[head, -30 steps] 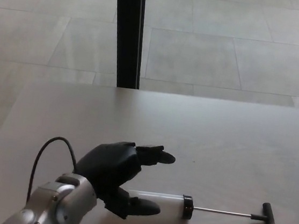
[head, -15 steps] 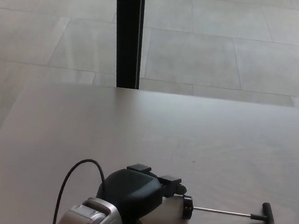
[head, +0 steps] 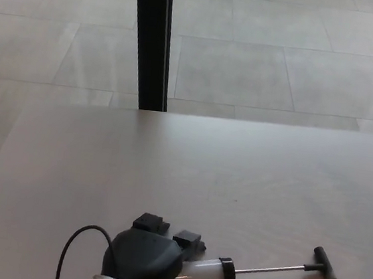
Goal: The robot uses its left hand to lift the air pump kept on the middle of the desk and use the right hand to compress the handle
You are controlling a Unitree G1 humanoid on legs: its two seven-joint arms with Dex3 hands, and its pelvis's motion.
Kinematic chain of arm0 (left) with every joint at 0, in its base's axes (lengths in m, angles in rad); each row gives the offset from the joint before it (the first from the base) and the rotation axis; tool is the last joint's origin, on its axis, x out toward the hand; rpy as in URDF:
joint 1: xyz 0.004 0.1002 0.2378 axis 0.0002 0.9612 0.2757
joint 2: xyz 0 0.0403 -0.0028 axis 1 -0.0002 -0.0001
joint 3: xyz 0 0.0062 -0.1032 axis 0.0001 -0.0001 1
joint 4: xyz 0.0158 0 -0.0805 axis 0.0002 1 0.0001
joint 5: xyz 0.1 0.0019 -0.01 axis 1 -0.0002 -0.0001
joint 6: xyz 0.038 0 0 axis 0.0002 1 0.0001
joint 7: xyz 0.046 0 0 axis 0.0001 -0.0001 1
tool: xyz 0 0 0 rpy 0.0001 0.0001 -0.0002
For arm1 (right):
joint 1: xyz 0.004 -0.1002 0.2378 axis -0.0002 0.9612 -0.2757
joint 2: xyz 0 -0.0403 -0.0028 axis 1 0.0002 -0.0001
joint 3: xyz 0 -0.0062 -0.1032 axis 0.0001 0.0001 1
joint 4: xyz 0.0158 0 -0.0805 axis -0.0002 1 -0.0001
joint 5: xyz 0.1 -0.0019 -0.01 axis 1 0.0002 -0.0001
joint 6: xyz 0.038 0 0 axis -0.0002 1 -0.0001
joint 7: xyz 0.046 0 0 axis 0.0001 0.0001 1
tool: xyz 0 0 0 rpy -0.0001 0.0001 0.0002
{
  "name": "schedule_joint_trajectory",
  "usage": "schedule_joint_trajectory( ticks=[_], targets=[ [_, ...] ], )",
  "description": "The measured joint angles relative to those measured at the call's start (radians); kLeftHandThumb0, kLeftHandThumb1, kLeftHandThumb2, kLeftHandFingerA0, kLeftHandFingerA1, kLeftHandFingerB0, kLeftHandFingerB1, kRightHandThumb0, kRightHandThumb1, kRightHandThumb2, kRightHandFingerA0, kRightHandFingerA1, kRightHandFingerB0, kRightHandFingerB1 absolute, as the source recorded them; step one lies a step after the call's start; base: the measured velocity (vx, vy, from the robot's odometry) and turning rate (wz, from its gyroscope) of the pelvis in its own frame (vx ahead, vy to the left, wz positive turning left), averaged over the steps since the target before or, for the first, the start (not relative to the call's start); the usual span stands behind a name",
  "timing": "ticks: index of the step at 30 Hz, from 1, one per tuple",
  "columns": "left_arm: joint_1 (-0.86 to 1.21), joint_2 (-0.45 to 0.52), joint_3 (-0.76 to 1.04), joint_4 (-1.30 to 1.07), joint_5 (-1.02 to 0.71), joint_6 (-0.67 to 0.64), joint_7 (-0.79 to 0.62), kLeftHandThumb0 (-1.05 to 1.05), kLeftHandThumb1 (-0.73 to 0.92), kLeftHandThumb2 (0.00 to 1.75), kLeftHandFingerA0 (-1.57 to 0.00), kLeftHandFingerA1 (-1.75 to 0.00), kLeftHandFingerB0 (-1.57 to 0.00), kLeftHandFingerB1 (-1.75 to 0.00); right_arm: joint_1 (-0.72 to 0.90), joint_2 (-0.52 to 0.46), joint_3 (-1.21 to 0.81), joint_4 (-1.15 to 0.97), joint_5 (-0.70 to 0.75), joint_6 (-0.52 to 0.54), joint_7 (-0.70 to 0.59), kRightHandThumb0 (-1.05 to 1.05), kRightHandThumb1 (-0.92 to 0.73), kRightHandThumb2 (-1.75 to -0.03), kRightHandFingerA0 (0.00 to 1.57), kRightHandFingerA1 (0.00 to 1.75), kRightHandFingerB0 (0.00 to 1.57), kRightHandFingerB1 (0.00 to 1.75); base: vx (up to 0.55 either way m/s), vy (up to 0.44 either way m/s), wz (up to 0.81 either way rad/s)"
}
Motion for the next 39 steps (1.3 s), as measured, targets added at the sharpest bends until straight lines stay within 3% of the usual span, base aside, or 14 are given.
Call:
schedule_joint_trajectory(
  ticks=[3,5,10,13,15,21,25,26,31,32,36,37,38,39],
  targets=[
    [0.037,-0.030,0.057,0.005,0.000,0.013,0.045,-0.18,0.57,0.57,-0.18,-0.68,-0.35,-0.46,-0.003,0.004,-0.001,0.001,-0.002,0.000,-0.004,-0.66,-0.78,-0.63,0.32,0.95,0.46,0.37,0.00,0.000,0.00],
    [0.056,-0.055,0.099,0.013,-0.004,0.014,0.083,-0.16,0.58,0.56,-0.25,-0.75,-0.36,-0.45,-0.005,0.006,-0.002,0.001,-0.006,0.000,-0.007,-0.65,-0.77,-0.63,0.31,0.81,0.47,0.38,0.00,0.000,0.00],
    [0.077,-0.110,0.171,0.049,-0.012,0.012,0.173,-0.12,0.65,0.58,-0.39,-0.94,-0.40,-0.42,-0.011,0.016,-0.002,0.002,-0.018,0.000,-0.014,-0.62,-0.75,-0.63,0.33,0.83,0.48,0.38,0.00,0.000,0.00],
    [0.076,-0.126,0.185,0.081,-0.010,0.005,0.223,-0.18,0.72,0.64,-0.53,-1.36,-0.40,-0.43,-0.017,0.022,-0.008,0.002,-0.020,0.003,-0.020,-0.58,-0.73,-0.62,0.30,0.58,0.47,0.39,0.00,0.000,0.00],
    [0.071,-0.125,0.185,0.098,-0.004,-0.002,0.250,-0.13,0.73,0.64,-0.65,-1.58,-0.41,-0.39,-0.022,0.025,-0.011,0.002,-0.022,0.007,-0.026,-0.56,-0.74,-0.62,0.35,0.61,0.49,0.39,0.00,0.000,0.00],
    [0.035,-0.114,0.165,0.129,0.016,-0.007,0.270,-0.15,0.71,0.67,-0.68,-1.70,-0.56,-0.46,-0.033,0.031,-0.014,0.002,-0.037,0.009,-0.042,-0.54,-0.74,-0.62,0.35,0.63,0.48,0.40,0.00,0.000,0.00],
    [0.012,-0.099,0.137,0.142,0.028,-0.012,0.271,-0.17,0.78,0.64,-0.74,-1.66,-0.54,-0.46,-0.052,0.031,-0.015,0.002,-0.044,0.010,-0.050,-0.55,-0.74,-0.62,0.34,0.57,0.49,0.38,0.00,0.000,0.00],
    [0.007,-0.094,0.129,0.144,0.031,-0.013,0.271,-0.20,0.72,0.65,-0.61,-1.64,-0.51,-0.46,-0.055,0.031,-0.015,0.002,-0.047,0.010,-0.052,-0.59,-0.67,-0.66,0.31,0.56,0.46,0.41,0.00,0.000,0.00],
    [-0.009,-0.071,0.091,0.149,0.049,-0.012,0.265,-0.31,0.71,0.63,-0.46,-1.47,-0.43,-0.42,-0.062,0.031,-0.015,0.002,-0.063,0.011,-0.056,-0.56,-0.73,-0.62,0.36,0.73,0.48,0.39,0.00,0.000,0.00],
    [-0.013,-0.065,0.080,0.149,0.057,-0.011,0.259,-0.38,0.70,0.58,-0.35,-1.27,-0.38,-0.37,-0.065,0.031,-0.015,0.002,-0.065,0.011,-0.057,-0.58,-0.74,-0.62,0.35,0.71,0.49,0.38,0.00,0.000,0.00],
    [-0.030,-0.045,0.052,0.138,0.079,-0.010,0.223,-0.44,0.64,0.59,-0.30,-0.80,-0.29,-0.34,-0.070,0.031,-0.014,0.003,-0.072,0.011,-0.057,-0.60,-0.74,-0.62,0.32,0.64,0.48,0.38,0.00,0.000,0.00],
    [-0.034,-0.043,0.049,0.132,0.081,-0.010,0.209,-0.55,0.52,0.76,-0.18,-0.60,-0.18,-0.41,-0.071,0.031,-0.014,0.003,-0.073,0.011,-0.057,-0.59,-0.74,-0.63,0.33,0.67,0.49,0.38,0.00,0.000,0.00],
    [-0.036,-0.042,0.047,0.126,0.081,-0.010,0.196,-0.55,0.52,0.76,-0.18,-0.60,-0.18,-0.41,-0.072,0.031,-0.013,0.004,-0.074,0.012,-0.056,-0.59,-0.74,-0.63,0.33,0.67,0.49,0.38,0.00,0.000,0.00],
    [-0.036,-0.041,0.044,0.122,0.081,-0.010,0.183,-0.52,0.59,0.59,-0.08,-0.53,-0.20,-0.32,-0.073,0.031,-0.013,0.004,-0.075,0.012,-0.056,-0.59,-0.74,-0.63,0.33,0.69,0.49,0.37,0.00,0.000,0.00]
  ],
)
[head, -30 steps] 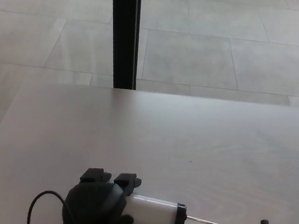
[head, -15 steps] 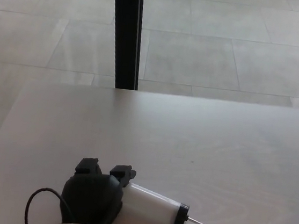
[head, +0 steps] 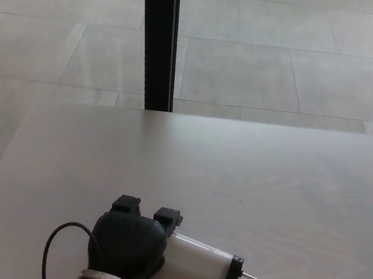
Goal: The robot uses its left hand to lift the air pump kept on the middle of the desk and use the right hand to compress the handle
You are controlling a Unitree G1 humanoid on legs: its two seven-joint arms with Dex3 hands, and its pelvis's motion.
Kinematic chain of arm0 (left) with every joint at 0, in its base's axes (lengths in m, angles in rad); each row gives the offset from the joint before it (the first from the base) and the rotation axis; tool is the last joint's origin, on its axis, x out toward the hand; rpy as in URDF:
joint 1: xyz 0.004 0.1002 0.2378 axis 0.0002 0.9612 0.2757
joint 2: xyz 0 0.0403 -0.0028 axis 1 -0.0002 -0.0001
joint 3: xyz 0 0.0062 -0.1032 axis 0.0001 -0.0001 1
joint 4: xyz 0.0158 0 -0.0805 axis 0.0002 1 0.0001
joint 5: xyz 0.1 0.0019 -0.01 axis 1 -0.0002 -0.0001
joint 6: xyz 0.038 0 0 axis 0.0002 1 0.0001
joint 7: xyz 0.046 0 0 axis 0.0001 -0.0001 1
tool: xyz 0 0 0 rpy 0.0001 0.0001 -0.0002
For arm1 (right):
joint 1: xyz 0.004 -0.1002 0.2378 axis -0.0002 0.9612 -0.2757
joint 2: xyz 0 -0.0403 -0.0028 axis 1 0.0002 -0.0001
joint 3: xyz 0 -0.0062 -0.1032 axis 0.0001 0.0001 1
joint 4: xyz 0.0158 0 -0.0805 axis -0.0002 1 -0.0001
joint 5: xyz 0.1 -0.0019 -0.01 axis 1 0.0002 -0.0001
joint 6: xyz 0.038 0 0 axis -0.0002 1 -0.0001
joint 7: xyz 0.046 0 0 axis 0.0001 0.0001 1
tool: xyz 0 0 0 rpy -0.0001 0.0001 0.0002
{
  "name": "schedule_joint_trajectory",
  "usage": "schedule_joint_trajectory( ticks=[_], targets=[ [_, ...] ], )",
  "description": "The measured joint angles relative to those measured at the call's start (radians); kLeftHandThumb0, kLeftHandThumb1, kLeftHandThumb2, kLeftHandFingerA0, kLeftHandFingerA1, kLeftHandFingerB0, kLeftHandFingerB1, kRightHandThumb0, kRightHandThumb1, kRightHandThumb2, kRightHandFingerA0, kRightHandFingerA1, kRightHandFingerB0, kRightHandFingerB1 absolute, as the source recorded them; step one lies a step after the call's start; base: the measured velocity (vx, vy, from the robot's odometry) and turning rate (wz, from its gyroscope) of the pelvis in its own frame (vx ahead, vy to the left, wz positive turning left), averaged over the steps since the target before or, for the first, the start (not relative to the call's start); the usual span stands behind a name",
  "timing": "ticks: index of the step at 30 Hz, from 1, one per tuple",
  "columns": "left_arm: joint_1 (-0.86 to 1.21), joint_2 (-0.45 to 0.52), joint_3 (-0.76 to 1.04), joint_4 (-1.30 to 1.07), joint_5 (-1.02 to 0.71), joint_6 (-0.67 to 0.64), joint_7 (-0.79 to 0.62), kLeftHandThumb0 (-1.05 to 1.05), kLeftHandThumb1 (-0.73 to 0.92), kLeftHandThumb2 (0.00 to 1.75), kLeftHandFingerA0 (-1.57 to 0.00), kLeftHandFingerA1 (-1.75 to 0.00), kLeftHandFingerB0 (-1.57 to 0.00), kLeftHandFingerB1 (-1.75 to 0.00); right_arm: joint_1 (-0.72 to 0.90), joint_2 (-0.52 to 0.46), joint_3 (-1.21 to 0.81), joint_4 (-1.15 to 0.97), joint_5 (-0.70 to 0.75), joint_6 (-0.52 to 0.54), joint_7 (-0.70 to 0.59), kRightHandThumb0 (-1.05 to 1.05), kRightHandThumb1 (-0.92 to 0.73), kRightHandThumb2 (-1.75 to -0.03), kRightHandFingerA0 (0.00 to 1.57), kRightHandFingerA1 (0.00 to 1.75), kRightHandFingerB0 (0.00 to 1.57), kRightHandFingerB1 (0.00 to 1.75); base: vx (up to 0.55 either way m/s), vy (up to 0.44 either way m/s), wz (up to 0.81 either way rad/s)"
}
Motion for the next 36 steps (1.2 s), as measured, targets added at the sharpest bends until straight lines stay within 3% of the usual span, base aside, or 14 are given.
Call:
schedule_joint_trajectory(
  ticks=[7,13,14,15,16,17,19,21,26,27,29,34,35,36],
  targets=[
    [0.000,0.015,-0.003,-0.042,-0.009,-0.001,-0.088,-0.64,0.51,0.69,0.00,0.00,-0.11,-0.23,-0.002,0.000,0.004,0.000,-0.001,0.002,0.001,-0.55,-0.73,-0.62,0.33,0.70,0.47,0.39,0.00,0.000,0.00],
    [0.000,0.037,-0.002,-0.094,-0.020,-0.001,-0.171,-0.62,0.50,0.68,0.00,0.00,-0.06,-0.14,-0.002,0.000,0.007,0.000,-0.003,0.002,0.001,-0.55,-0.68,-0.64,0.29,0.64,0.45,0.39,0.00,0.000,0.00],
    [0.000,0.039,-0.002,-0.103,-0.023,-0.001,-0.184,-0.69,0.38,0.76,0.00,-0.25,-0.05,-0.17,-0.002,0.000,0.007,0.000,-0.004,0.002,0.001,-0.52,-0.73,-0.62,0.28,0.57,0.43,0.38,0.00,0.000,0.00],
    [0.000,0.039,-0.002,-0.113,-0.026,-0.001,-0.199,-0.68,0.38,0.77,0.00,-0.29,-0.04,-0.22,-0.002,0.000,0.008,0.001,-0.005,0.002,0.001,-0.56,-0.58,-0.91,0.25,0.59,0.36,0.51,0.00,0.000,0.00],
    [-0.001,0.039,-0.001,-0.122,-0.027,-0.001,-0.211,-0.68,0.38,0.77,0.00,-0.29,-0.04,-0.22,-0.002,0.000,0.008,0.001,-0.006,0.002,0.001,-0.56,-0.58,-0.91,0.25,0.59,0.36,0.51,0.00,0.000,0.00],
    [-0.001,0.039,-0.002,-0.131,-0.028,-0.001,-0.224,-0.64,0.37,0.79,0.00,-0.37,-0.04,-0.28,-0.002,0.000,0.009,0.003,-0.007,0.002,0.001,-0.53,-0.72,-0.62,0.25,0.55,0.43,0.36,0.00,0.000,0.00],
    [-0.001,0.039,-0.002,-0.150,-0.031,-0.001,-0.255,-0.57,0.52,0.58,-0.05,-0.50,-0.11,-0.26,-0.002,0.000,0.010,0.006,-0.008,0.002,0.001,-0.54,-0.73,-0.62,0.27,0.60,0.43,0.38,0.00,0.000,0.00],
    [-0.003,0.039,-0.003,-0.164,-0.033,-0.001,-0.283,-0.54,0.36,0.83,0.00,-0.52,-0.03,-0.41,-0.002,0.000,0.011,0.009,-0.010,0.002,0.001,-0.54,-0.72,-0.62,0.25,0.58,0.42,0.37,0.00,0.000,0.00],
    [-0.012,0.035,-0.004,-0.173,-0.049,-0.001,-0.354,-0.35,0.41,0.96,-0.11,-0.58,0.00,-0.49,-0.003,0.000,0.016,0.010,-0.017,0.002,0.001,-0.52,-0.73,-0.62,0.28,0.60,0.42,0.37,0.00,0.000,0.00],
    [-0.015,0.034,-0.004,-0.173,-0.052,-0.001,-0.366,-0.35,0.43,0.98,-0.10,-0.57,0.00,-0.49,-0.004,0.000,0.017,0.010,-0.018,0.002,0.001,-0.53,-0.73,-0.62,0.28,0.58,0.42,0.37,0.00,0.000,0.00],
    [-0.021,0.030,-0.004,-0.173,-0.060,0.000,-0.396,-0.54,0.60,0.58,-0.19,-0.58,-0.23,-0.31,-0.009,0.000,0.018,0.011,-0.021,0.002,0.001,-0.54,-0.74,-0.62,0.29,0.59,0.42,0.37,0.00,0.000,0.00],
    [-0.041,0.010,0.003,-0.170,-0.074,0.007,-0.458,-0.47,0.63,0.59,-0.27,-0.68,-0.32,-0.35,-0.025,-0.002,0.020,0.016,-0.029,0.002,0.001,-0.54,-0.74,-0.62,0.28,0.56,0.42,0.36,0.00,0.000,0.00],
    [-0.046,0.003,0.007,-0.167,-0.078,0.010,-0.471,-0.49,0.43,0.85,-0.28,-0.65,-0.25,-0.51,-0.029,-0.005,0.021,0.018,-0.032,0.003,0.001,-0.54,-0.74,-0.62,0.28,0.58,0.42,0.37,0.00,0.000,0.00],
    [-0.051,0.000,0.009,-0.164,-0.082,0.011,-0.480,-0.48,0.43,0.85,-0.34,-0.69,-0.29,-0.52,-0.032,-0.007,0.022,0.020,-0.034,0.003,0.002,-0.54,-0.74,-0.62,0.28,0.57,0.42,0.37,0.00,0.000,0.00]
  ],
)
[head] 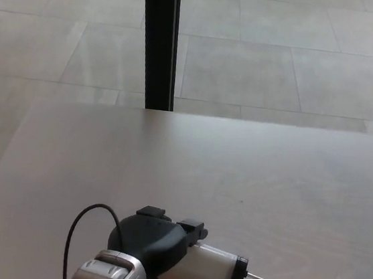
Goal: The robot uses its left hand to lift the air pump kept on the middle of the desk and use the right hand to compress the handle
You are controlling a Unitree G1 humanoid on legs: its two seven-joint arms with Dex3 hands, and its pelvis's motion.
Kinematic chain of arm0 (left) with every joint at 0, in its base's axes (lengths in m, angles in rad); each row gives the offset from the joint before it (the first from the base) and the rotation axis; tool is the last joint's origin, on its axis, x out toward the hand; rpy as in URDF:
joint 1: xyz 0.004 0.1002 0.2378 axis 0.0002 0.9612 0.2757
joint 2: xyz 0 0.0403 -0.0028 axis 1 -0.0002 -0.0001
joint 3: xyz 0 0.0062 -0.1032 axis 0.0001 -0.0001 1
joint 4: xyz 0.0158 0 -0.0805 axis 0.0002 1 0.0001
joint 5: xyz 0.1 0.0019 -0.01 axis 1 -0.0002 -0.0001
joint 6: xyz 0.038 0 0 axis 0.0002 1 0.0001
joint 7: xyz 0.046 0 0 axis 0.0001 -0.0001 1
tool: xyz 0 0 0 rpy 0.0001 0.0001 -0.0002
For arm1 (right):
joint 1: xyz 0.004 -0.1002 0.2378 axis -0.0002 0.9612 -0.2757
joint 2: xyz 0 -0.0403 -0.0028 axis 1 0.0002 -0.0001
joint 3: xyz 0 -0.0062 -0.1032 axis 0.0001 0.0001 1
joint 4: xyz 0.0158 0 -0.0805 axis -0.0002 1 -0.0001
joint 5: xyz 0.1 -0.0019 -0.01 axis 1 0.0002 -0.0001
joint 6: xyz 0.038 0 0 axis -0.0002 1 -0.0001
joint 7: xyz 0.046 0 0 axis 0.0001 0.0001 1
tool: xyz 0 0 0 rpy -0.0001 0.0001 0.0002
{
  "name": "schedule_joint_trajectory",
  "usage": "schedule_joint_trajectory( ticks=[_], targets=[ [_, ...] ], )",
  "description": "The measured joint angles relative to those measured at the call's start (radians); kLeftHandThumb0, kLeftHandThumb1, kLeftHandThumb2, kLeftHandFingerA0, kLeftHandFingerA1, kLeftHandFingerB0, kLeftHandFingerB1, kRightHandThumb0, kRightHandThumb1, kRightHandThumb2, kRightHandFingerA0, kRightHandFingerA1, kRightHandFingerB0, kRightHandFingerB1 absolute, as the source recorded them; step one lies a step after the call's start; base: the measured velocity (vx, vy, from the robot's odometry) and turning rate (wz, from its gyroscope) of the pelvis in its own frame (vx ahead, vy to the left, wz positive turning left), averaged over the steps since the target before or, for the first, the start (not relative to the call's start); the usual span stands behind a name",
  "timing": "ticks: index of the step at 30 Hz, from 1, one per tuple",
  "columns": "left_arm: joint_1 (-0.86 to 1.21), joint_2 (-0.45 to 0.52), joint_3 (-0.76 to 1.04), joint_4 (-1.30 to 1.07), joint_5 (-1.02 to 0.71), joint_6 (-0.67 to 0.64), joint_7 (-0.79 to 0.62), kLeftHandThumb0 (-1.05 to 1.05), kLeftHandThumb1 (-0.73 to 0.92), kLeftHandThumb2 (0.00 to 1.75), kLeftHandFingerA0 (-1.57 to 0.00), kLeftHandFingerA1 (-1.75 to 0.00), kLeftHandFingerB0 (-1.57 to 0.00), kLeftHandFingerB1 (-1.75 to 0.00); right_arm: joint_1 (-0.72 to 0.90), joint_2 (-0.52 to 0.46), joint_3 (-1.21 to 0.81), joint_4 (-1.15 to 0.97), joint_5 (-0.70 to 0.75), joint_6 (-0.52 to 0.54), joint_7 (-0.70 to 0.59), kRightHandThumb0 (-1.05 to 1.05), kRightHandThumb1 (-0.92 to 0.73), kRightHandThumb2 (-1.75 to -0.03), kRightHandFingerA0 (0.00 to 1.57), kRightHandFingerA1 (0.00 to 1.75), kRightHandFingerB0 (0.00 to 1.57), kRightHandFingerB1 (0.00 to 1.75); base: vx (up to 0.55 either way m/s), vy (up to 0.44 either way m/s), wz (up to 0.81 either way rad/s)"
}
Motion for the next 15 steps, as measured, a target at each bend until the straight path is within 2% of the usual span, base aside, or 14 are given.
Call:
schedule_joint_trajectory(
  ticks=[2,3,4,5,6,7,8,10,11,13,14,15],
  targets=[
    [-0.005,-0.003,0.003,0.005,-0.005,0.000,-0.010,-0.47,0.44,0.85,-0.36,-0.70,-0.31,-0.53,-0.003,-0.004,0.002,0.001,-0.003,0.001,0.000,-0.53,-0.73,-0.62,0.30,0.58,0.43,0.38,0.00,0.000,0.00],
    [-0.009,-0.006,0.009,0.012,-0.012,-0.002,-0.011,-0.40,0.65,0.58,-0.40,-0.79,-0.41,-0.43,-0.006,-0.008,0.003,0.004,-0.006,0.002,0.001,-0.53,-0.73,-0.62,0.29,0.57,0.43,0.38,0.00,0.000,0.00],
    [-0.010,-0.006,0.011,0.016,-0.015,-0.005,-0.011,-0.40,0.66,0.58,-0.40,-0.76,-0.43,-0.43,-0.007,-0.008,0.003,0.005,-0.007,0.002,0.001,-0.53,-0.73,-0.62,0.30,0.57,0.43,0.37,0.00,0.000,0.00],
    [-0.011,-0.007,0.014,0.021,-0.019,-0.009,-0.011,-0.39,0.64,0.59,-0.50,-0.90,-0.49,-0.47,-0.010,-0.008,0.005,0.006,-0.008,0.003,0.001,-0.52,-0.72,-0.62,0.33,0.58,0.45,0.36,0.00,0.000,0.00],
    [-0.012,-0.008,0.017,0.029,-0.021,-0.015,-0.006,-0.39,0.64,0.59,-0.50,-0.90,-0.49,-0.47,-0.012,-0.008,0.007,0.008,-0.009,0.005,0.001,-0.52,-0.72,-0.62,0.33,0.58,0.45,0.36,0.00,0.000,0.00],
    [-0.014,-0.007,0.018,0.041,-0.021,-0.023,0.004,-0.37,0.65,0.58,-0.56,-1.07,-0.52,-0.49,-0.015,-0.008,0.008,0.009,-0.010,0.006,0.001,-0.51,-0.73,-0.62,0.33,0.60,0.45,0.37,0.00,0.000,0.00],
    [-0.015,-0.008,0.019,0.050,-0.021,-0.030,0.015,-0.41,0.50,0.90,-0.72,-1.05,-0.52,-0.65,-0.019,-0.008,0.010,0.009,-0.011,0.008,0.001,-0.49,-0.72,-0.62,0.34,0.57,0.45,0.36,0.00,0.000,0.00],
    [-0.018,-0.013,0.020,0.072,-0.020,-0.046,0.048,-0.41,0.50,0.90,-0.72,-1.05,-0.52,-0.65,-0.025,-0.008,0.012,0.009,-0.013,0.009,0.000,-0.49,-0.72,-0.62,0.34,0.57,0.45,0.36,0.00,0.000,0.00],
    [-0.019,-0.014,0.021,0.082,-0.019,-0.054,0.067,-0.28,0.65,0.61,-0.69,-1.47,-0.58,-0.58,-0.027,-0.008,0.014,0.009,-0.015,0.010,0.000,-0.48,-0.72,-0.62,0.38,0.59,0.46,0.37,0.00,0.000,0.00],
    [-0.022,-0.024,0.022,0.116,-0.015,-0.071,0.117,-0.26,0.66,0.61,-0.70,-1.45,-0.58,-0.58,-0.034,-0.006,0.019,0.010,-0.019,0.010,-0.002,-0.48,-0.72,-0.62,0.39,0.61,0.47,0.37,0.00,0.000,0.00],
    [-0.023,-0.027,0.021,0.130,-0.013,-0.077,0.134,-0.25,0.70,0.59,-0.68,-1.55,-0.59,-0.58,-0.036,-0.006,0.019,0.010,-0.020,0.010,-0.003,-0.48,-0.72,-0.62,0.41,0.61,0.48,0.38,0.00,0.000,0.00],
    [-0.025,-0.031,0.020,0.147,-0.009,-0.085,0.159,-0.25,0.70,0.59,-0.68,-1.55,-0.59,-0.58,-0.039,-0.004,0.019,0.011,-0.022,0.010,-0.006,-0.48,-0.72,-0.62,0.41,0.61,0.48,0.38,0.00,0.000,0.00]
  ],
)
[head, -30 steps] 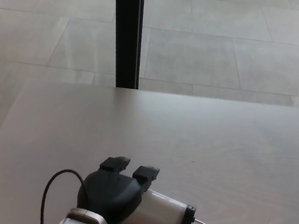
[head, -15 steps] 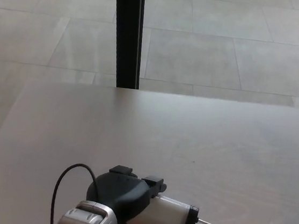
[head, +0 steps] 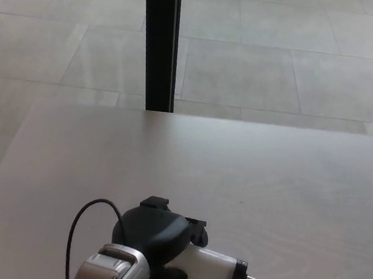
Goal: The robot uses its left hand to lift the air pump kept on the middle of the desk and use the right hand to compress the handle
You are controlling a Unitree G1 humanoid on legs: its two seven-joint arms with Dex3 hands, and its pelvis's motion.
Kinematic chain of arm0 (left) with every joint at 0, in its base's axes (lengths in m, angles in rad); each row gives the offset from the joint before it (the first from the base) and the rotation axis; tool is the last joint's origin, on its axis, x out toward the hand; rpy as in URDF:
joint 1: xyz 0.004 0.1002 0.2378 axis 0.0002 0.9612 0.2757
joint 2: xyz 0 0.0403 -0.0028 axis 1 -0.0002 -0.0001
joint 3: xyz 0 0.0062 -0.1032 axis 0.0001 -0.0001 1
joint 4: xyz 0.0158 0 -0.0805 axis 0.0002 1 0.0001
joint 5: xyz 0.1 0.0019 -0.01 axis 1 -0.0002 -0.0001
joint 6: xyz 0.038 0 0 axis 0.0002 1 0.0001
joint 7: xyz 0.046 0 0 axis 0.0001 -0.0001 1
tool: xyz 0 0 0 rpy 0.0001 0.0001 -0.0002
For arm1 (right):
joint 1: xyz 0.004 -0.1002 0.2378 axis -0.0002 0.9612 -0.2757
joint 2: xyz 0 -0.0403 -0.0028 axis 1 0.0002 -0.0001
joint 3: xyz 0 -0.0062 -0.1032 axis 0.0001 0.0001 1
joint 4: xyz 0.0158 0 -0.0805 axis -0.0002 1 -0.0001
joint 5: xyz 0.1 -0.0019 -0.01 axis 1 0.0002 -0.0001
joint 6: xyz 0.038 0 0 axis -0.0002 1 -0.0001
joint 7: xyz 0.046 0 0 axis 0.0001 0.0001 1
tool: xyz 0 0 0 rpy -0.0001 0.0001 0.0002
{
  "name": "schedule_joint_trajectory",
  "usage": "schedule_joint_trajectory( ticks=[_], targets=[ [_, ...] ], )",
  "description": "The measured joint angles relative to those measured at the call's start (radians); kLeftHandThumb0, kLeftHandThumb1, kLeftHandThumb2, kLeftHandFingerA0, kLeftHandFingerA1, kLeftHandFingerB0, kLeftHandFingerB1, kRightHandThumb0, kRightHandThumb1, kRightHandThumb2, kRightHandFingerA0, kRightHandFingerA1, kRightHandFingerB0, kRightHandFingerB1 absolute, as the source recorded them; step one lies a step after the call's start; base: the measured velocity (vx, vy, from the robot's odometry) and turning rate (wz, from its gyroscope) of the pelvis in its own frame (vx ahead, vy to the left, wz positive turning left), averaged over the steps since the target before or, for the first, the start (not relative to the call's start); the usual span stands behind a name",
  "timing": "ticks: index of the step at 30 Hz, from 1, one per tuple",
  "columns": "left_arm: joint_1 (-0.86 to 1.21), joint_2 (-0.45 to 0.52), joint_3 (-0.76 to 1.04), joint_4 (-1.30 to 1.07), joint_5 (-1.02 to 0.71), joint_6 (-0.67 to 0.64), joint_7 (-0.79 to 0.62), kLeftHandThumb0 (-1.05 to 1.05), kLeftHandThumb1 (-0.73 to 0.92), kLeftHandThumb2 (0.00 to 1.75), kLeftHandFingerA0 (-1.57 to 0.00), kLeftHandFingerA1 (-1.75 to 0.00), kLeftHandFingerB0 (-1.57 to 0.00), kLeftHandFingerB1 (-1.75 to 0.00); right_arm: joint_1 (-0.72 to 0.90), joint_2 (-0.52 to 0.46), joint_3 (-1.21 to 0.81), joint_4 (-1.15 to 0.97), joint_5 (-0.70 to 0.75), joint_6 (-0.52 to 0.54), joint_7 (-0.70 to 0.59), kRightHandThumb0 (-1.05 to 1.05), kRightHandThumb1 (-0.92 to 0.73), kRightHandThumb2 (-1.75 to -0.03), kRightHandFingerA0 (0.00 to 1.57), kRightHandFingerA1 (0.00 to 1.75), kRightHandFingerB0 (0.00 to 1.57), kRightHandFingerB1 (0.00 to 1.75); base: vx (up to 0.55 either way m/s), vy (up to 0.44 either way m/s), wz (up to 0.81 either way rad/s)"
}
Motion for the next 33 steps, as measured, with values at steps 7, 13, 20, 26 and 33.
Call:
schedule_joint_trajectory(
  ticks=[7,13,20,26,33],
  targets=[
    [-0.008,-0.021,-0.020,0.070,0.021,-0.031,0.131,-0.07,0.71,0.62,-0.76,-1.61,-0.61,-0.77,-0.015,0.015,-0.002,0.000,-0.001,0.007,-0.007,-0.44,-0.72,-0.62,0.43,0.58,0.48,0.39,0.00,0.000,0.00],
    [-0.016,-0.053,-0.036,0.104,0.037,-0.023,0.170,-0.21,0.81,0.67,-0.66,-1.74,-0.65,-0.99,-0.021,0.024,-0.005,-0.002,0.004,0.014,-0.008,-0.42,-0.72,-0.61,0.44,0.56,0.47,0.39,0.00,0.000,0.00],
    [-0.033,-0.057,-0.084,0.119,0.093,0.027,0.181,-0.20,0.79,0.61,-0.73,-1.58,-0.58,-0.71,-0.020,0.038,-0.012,-0.003,0.014,0.018,-0.008,-0.42,-0.73,-0.62,0.46,0.57,0.50,0.40,0.00,0.000,0.00],
    [-0.018,-0.058,-0.100,0.101,0.127,0.074,0.176,-0.20,0.82,0.76,-0.67,-1.75,-0.69,-0.93,0.013,0.052,-0.011,-0.009,0.012,0.018,-0.009,-0.40,-0.73,-0.62,0.47,0.58,0.51,0.42,0.00,0.000,0.00],
    [0.044,-0.071,-0.033,0.071,0.115,0.074,0.203,-0.16,0.75,0.85,-0.67,-1.75,-0.66,-1.35,0.052,0.060,-0.012,-0.008,0.019,0.018,-0.009,-0.41,-0.73,-0.62,0.48,0.53,0.49,0.41,0.00,0.000,0.00]
  ],
)
